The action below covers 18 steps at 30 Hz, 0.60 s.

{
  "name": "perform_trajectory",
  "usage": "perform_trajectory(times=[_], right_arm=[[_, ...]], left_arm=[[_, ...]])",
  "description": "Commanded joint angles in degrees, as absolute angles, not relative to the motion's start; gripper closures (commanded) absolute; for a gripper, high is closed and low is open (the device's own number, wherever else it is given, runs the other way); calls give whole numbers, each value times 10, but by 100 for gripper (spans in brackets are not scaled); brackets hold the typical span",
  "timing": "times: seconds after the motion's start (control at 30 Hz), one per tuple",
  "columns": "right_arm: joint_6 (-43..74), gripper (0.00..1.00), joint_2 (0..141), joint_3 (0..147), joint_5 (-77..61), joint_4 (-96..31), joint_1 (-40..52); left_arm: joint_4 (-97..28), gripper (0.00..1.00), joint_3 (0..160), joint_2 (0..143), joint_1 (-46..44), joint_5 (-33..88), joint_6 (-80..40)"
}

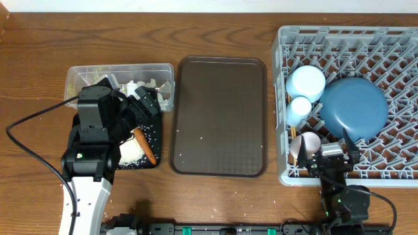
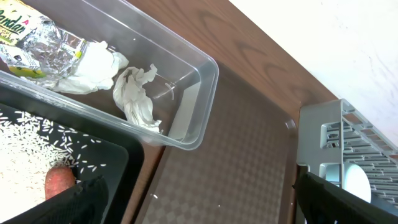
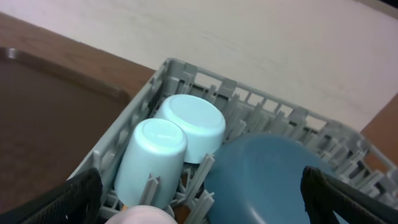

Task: Sort waste into correct bins and load items into the dishwasher rack

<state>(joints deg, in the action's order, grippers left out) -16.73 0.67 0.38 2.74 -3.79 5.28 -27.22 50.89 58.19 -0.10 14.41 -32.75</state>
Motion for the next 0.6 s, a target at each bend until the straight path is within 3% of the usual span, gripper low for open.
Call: perform_trajectory(times=[0.0, 0.27, 0.57], right_arm=[[-72, 1, 3, 3, 74, -36, 46], [55, 1, 3, 3, 132, -30, 46], [54, 1, 3, 3, 135, -30, 46]], left_arm=[[-274, 2, 509, 584, 1, 140, -317], [-274, 2, 509, 584, 1, 141, -317], [-274, 2, 509, 584, 1, 141, -317]])
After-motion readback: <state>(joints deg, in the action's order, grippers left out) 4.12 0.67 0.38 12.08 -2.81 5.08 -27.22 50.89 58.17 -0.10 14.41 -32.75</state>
